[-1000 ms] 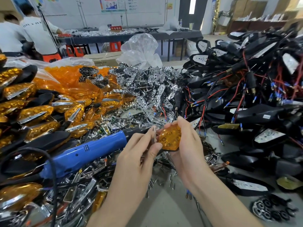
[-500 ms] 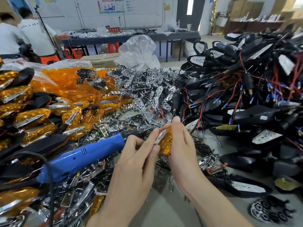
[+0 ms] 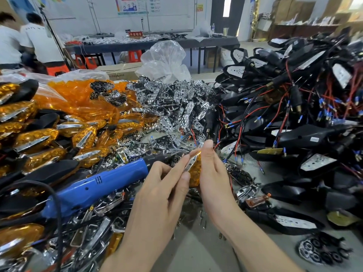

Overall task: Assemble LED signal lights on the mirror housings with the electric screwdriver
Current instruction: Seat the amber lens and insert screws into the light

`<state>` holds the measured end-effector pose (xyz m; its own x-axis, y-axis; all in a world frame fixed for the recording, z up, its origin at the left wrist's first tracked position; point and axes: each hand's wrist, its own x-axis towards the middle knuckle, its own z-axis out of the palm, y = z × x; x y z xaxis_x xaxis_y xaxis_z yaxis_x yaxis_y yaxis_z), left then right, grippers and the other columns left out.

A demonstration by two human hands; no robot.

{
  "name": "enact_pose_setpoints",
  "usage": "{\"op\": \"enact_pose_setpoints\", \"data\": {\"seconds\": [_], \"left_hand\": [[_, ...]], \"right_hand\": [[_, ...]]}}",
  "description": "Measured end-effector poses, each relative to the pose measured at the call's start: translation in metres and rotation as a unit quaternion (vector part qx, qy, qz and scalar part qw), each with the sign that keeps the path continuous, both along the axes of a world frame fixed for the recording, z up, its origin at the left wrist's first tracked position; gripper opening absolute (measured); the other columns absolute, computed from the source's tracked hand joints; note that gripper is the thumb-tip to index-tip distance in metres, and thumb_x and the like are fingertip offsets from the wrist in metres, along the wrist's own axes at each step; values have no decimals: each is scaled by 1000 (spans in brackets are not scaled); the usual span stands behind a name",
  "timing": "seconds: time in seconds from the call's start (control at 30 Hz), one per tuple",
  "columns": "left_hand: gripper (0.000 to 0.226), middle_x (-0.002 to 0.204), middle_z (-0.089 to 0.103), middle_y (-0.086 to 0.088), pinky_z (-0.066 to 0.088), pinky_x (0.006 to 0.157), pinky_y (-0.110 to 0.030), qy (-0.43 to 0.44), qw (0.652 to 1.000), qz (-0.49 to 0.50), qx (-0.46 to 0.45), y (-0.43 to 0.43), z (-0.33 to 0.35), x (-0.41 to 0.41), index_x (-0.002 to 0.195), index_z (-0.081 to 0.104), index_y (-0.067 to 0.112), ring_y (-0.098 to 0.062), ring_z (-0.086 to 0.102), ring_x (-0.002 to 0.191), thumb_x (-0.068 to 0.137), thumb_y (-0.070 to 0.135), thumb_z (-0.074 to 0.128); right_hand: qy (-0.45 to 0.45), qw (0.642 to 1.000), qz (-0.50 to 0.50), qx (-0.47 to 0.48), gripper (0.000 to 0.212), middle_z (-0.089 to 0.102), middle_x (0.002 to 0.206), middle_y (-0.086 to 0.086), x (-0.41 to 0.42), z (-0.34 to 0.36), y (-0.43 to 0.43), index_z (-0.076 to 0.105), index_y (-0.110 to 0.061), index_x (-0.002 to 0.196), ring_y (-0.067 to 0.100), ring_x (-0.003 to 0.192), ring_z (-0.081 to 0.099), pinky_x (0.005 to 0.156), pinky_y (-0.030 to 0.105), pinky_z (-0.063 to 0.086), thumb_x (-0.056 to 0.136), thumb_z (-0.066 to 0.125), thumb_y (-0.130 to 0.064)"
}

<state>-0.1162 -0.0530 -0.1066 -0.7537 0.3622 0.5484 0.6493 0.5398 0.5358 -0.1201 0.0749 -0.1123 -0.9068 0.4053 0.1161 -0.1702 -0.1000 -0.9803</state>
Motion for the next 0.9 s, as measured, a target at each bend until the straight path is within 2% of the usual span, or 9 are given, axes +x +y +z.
{"op": "enact_pose_setpoints", "data": {"seconds": [0.13, 0.3, 0.43, 0.47, 0.53, 0.6, 0.73, 0.8, 0.9], "left_hand": [[44, 89, 41, 12, 40, 60, -21, 4, 1000, 14, -7, -1, 3, -1, 144, 49, 40, -11, 50, 76, 103, 48, 36], [43, 87, 40, 11, 36, 59, -17, 5, 1000, 24, -18, -1, 6, 0, 142, 49, 40, -10, 48, 73, 102, 47, 37], [46, 86, 39, 11, 38, 58, -21, -5, 999, 26, -27, 0, 5, -1, 142, 51, 36, -8, 47, 73, 101, 48, 34], [47, 86, 39, 10, 39, 57, -23, -10, 999, 23, -29, 0, 5, -1, 142, 52, 36, -9, 47, 73, 101, 48, 33], [46, 84, 39, 10, 40, 56, -25, -16, 999, 18, -33, -2, 5, -2, 140, 53, 37, -11, 46, 72, 100, 49, 33], [44, 84, 38, 10, 37, 57, -22, -21, 999, 13, -41, -3, 5, -4, 139, 52, 40, -10, 46, 73, 101, 50, 32], [48, 82, 36, 13, 36, 59, -16, -22, 998, -1, -58, -2, 4, -5, 144, 51, 35, -4, 44, 73, 101, 48, 33], [50, 83, 35, 14, 35, 56, -16, -21, 998, 1, -65, -3, 4, -5, 145, 50, 35, -3, 44, 73, 99, 48, 33], [50, 84, 35, 14, 31, 54, -15, -22, 997, 11, -72, -3, 3, -5, 146, 47, 37, -3, 45, 74, 100, 49, 34]], "right_hand": [[6, 1000, -6, 19, 69, 69, 81, -11, -1, -1, 0, 67, -27, 86, 1, 76, 63, 74, 16, 50, 76, 36, -88], [-6, 999, 0, 46, 59, 70, 87, -10, -1, -3, 2, 66, -29, 91, 6, 86, 65, 84, 27, 50, 86, 34, -78], [-8, 999, 1, 41, 60, 69, 83, -19, -2, -3, 2, 66, -27, 94, -4, 81, 63, 74, 12, 45, 86, 35, -77], [-11, 999, 2, 39, 60, 69, 83, -18, -2, -3, 2, 66, -25, 94, -3, 80, 63, 74, 13, 46, 86, 36, -77], [-17, 999, 5, 37, 63, 68, 82, -13, -3, -5, 2, 66, -23, 92, 3, 80, 62, 78, 24, 49, 85, 38, -78], [-25, 999, 7, 32, 64, 68, 82, -11, -4, -5, 2, 66, -23, 91, 5, 80, 62, 82, 31, 50, 83, 39, -81], [-20, 1000, 15, 15, 53, 66, 78, -10, -4, -6, 0, 67, -34, 80, 5, 75, 62, 78, 30, 51, 81, 41, -81], [-21, 1000, 20, 11, 54, 66, 79, -7, -4, -5, 0, 67, -35, 79, 8, 76, 61, 80, 34, 51, 79, 42, -83], [-21, 999, 29, 2, 55, 65, 76, -10, -3, -3, 1, 66, -34, 79, 5, 73, 61, 77, 31, 51, 83, 44, -84]]}}
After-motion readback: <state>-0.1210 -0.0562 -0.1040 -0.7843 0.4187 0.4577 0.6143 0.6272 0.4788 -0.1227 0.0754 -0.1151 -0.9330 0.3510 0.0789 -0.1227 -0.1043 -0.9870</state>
